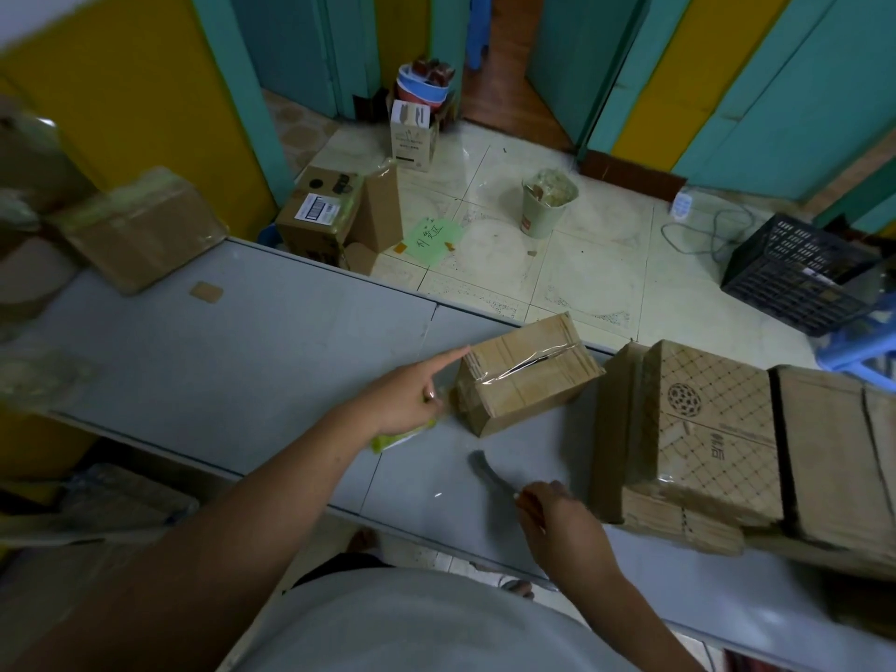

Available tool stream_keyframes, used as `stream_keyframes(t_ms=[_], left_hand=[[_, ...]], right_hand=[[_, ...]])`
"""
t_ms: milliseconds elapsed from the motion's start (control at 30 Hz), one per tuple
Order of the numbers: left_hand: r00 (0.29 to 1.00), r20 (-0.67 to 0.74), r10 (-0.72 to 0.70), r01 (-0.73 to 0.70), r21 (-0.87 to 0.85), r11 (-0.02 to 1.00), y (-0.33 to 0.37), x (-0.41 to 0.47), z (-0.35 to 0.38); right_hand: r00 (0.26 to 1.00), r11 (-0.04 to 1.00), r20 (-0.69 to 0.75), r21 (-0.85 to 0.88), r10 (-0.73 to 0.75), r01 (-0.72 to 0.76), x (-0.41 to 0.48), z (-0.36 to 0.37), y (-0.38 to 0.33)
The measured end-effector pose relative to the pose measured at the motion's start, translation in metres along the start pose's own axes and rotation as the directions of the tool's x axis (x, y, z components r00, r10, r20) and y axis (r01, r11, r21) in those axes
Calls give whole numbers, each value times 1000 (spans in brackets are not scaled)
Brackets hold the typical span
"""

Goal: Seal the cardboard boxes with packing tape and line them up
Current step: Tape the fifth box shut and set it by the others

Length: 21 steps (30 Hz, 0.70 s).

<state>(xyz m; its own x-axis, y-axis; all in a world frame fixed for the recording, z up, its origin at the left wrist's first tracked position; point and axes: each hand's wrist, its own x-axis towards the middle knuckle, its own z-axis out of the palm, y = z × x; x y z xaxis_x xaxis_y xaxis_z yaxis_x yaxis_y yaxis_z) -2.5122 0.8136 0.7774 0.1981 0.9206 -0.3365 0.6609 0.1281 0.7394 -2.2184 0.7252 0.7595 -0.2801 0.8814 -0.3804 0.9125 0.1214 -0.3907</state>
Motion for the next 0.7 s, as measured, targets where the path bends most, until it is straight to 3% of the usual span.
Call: stream_keyframes(t_ms=[200, 267, 367, 467, 567, 633, 700], left_hand=[[1000, 9, -3, 3, -8, 1000, 2, 3, 0], [1000, 14, -7, 7, -4, 1000, 1, 4, -2], [1000, 15, 7, -7, -5, 1000, 0, 5, -3], [999, 5, 32, -32, -4, 999, -3, 4, -3], [998, -12, 60, -61, -18, 998, -8, 2, 0], [997, -34, 68, -68, -24, 997, -10, 0, 1], [995, -59, 79, -80, -5, 997, -11, -1, 2]], right_hand=[[999, 995, -7, 80, 54, -53, 8, 28, 30], [999, 999, -15, 1, 34, -34, 9, 30, 30], [989, 999, -145, 9, -40, 42, 11, 20, 18], [921, 964, -358, 152, -152, 218, 21, -6, -12], [863, 922, -473, 226, -179, 315, 48, -40, -50], [851, 930, -497, 204, -172, 307, 73, -56, -70], [889, 960, -425, 132, -169, 246, 93, -61, -84]])
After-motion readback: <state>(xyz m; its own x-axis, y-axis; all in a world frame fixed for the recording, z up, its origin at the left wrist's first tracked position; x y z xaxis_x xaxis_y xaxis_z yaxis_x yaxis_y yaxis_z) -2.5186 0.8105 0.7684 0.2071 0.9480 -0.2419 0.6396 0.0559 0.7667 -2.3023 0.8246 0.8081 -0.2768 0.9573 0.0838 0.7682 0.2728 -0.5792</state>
